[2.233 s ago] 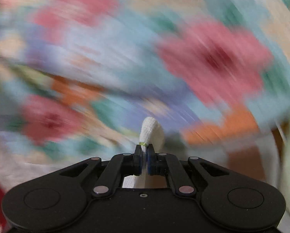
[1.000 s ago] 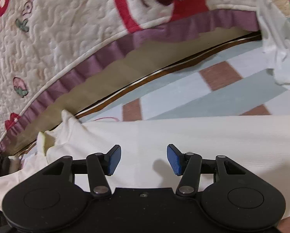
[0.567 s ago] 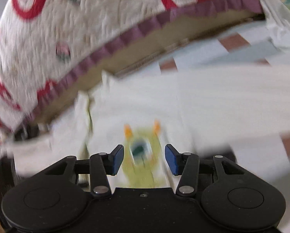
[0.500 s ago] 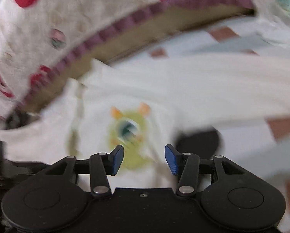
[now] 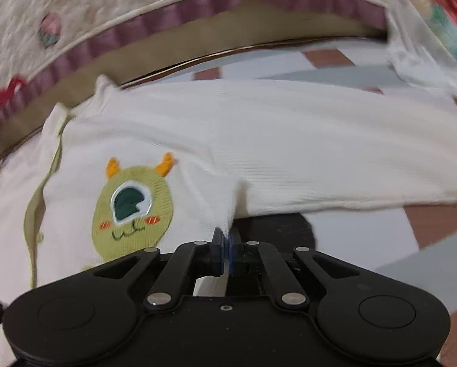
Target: Fold clothes
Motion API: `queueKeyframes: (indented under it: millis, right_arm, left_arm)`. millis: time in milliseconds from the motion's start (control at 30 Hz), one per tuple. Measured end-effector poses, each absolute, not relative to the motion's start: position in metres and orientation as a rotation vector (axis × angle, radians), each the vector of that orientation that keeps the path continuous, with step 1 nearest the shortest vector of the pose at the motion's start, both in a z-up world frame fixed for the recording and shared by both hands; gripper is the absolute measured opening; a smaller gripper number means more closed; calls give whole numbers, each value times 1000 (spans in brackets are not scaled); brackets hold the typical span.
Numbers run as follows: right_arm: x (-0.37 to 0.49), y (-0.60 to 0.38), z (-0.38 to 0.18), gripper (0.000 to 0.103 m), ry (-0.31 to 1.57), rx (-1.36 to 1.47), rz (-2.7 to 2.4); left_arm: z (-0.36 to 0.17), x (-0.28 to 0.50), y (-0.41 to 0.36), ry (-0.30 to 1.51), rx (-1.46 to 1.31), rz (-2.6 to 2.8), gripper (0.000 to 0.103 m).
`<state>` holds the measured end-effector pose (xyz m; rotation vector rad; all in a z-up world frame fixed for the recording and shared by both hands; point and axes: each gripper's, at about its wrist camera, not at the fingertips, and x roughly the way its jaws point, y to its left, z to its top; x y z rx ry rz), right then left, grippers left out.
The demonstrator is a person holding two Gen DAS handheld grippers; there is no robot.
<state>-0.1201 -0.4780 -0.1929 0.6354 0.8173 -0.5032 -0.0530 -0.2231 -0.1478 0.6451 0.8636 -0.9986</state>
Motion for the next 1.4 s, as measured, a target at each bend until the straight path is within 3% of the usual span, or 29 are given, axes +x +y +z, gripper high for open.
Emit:
queueKeyframes:
  millis: [167, 200, 333, 400, 533, 700, 767, 800, 933, 1000, 1067, 1267, 1400]
  right_arm:
    - [-138, -498, -195, 4, 746, 831, -492]
    - [-142, -505, -198, 14, 736, 895, -509]
    - [-176, -532, -207, 32, 604, 1149, -609]
    - [-201, -544, -201, 53, 492, 1193, -761]
    - [-252, -564, -197, 53, 347, 1226, -1137]
    - [-291, -582, -198, 55, 137, 1311, -1383]
    - [-289, -588, -198, 75, 108, 1312, -1393]
    - [-280, -591, -196, 79, 146, 1277, -1378]
    - [-255, -602, -192, 75, 238, 1145, -1371]
    - [-245, -613, -195, 36, 232, 1121, -1338]
    - [-238, -624, -204, 12, 219, 1128, -1286]
    - [-208, -622, -189, 8, 180, 1055, -1167]
    - [-159, -584, -125, 8, 121, 757, -895]
  left_arm:
    - [-144, -36, -188, 880, 577, -815, 62]
    - [-143, -31, -180, 908, 531, -803, 62]
    - [-141, -33, -182, 909, 551, -785, 61]
    - [-138, -40, -185, 883, 621, -775, 61]
    - [-131, -33, -181, 903, 619, -701, 59]
    - [-114, -15, -162, 922, 252, -796, 60]
    - [-114, -14, -159, 928, 154, -810, 61]
    - [-115, -13, -158, 928, 117, -812, 61]
    - [-116, -11, -157, 901, 84, -780, 60]
    - [-116, -9, -156, 891, 76, -774, 60]
    - [-116, -6, -155, 886, 76, -769, 60]
    - [-117, 6, -146, 883, 52, -715, 60]
    - [-111, 14, -134, 865, 11, -673, 60]
